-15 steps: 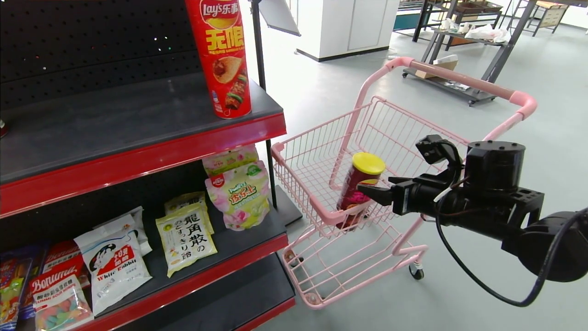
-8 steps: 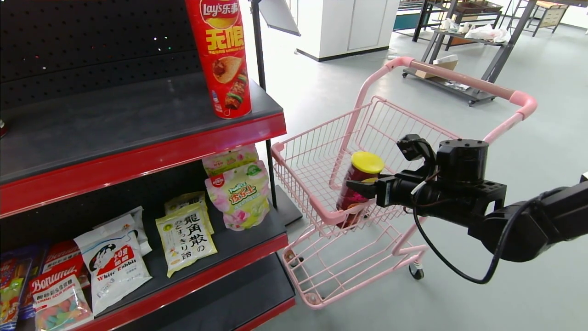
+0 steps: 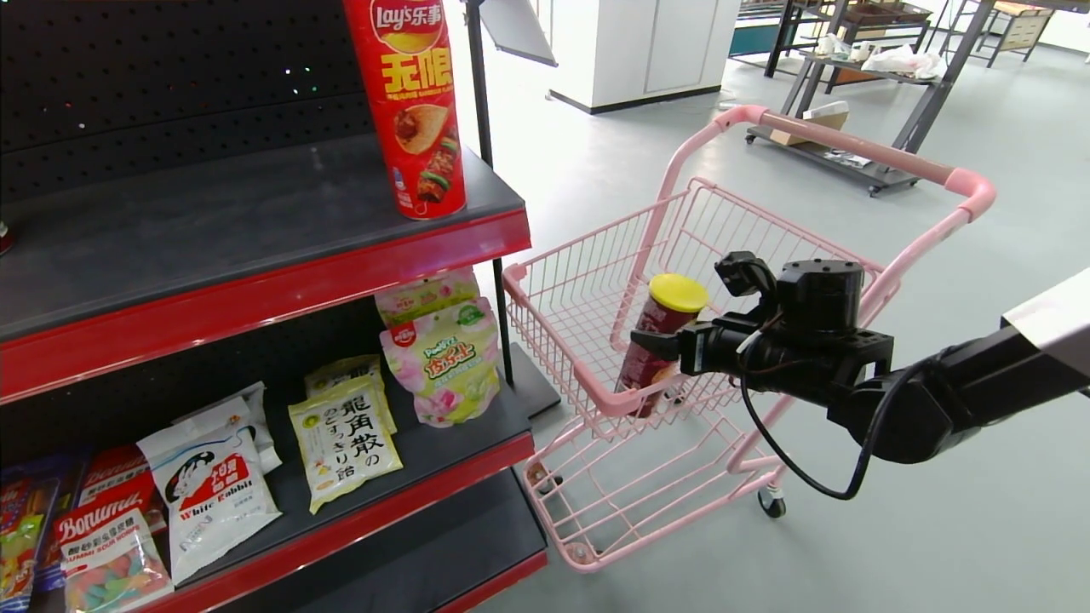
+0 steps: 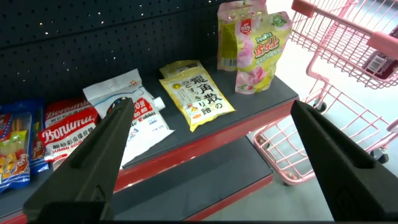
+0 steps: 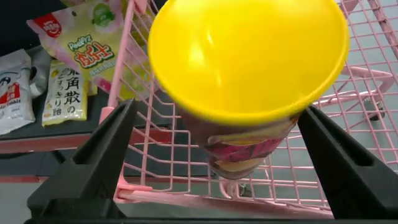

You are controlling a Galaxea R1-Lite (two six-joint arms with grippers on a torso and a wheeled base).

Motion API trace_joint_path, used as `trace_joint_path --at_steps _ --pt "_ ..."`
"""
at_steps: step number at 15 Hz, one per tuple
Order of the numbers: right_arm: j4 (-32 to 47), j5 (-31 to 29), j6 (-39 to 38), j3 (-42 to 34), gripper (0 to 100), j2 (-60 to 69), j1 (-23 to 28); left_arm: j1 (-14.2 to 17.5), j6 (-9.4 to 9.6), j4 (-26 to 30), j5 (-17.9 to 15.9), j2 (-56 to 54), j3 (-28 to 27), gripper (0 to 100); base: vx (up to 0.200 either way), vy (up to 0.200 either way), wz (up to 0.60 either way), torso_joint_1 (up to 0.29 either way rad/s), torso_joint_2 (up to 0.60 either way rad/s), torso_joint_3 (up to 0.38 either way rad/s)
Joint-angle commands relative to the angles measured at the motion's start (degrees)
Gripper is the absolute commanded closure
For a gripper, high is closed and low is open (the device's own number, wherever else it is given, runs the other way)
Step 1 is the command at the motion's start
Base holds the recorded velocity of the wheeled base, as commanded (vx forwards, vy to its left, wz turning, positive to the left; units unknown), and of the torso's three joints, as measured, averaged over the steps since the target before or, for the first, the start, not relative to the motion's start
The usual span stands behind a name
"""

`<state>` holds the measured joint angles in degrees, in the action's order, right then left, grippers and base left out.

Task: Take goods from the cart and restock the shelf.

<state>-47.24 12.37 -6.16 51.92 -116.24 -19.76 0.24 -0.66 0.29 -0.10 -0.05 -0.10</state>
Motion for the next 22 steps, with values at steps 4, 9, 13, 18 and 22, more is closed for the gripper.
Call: trace_joint_path --at_steps 4,9,13,18,22 --pt "0.0 0.2 0.0 3.7 0 -3.6 2.0 0.0 -0.04 0.0 0.0 0.0 0.0 0 0.0 0.0 0.0 0.0 0.0 0.0" --pt "0.0 2.0 0.0 6.9 0 -6.0 2.5 0.0 0.04 0.1 0.0 0.0 0.0 0 0.0 0.0 0.0 0.0 0.0 0.0" --pt "0.0 2.0 -0.2 8.1 100 -8.3 2.6 0.0 0.04 0.0 0.0 0.0 0.0 0 0.0 0.0 0.0 0.0 0.0 0.0" --pt "-0.3 1.4 0.4 7.9 100 -5.1 2.4 0.0 0.04 0.1 0.0 0.0 0.0 0 0.0 0.0 0.0 0.0 0.0 0.0" --pt "5.8 0.8 0.4 10.5 100 11.3 1.6 0.0 0.04 0.1 0.1 0.0 0.0 0 0.0 0.0 0.0 0.0 0.0 0.0"
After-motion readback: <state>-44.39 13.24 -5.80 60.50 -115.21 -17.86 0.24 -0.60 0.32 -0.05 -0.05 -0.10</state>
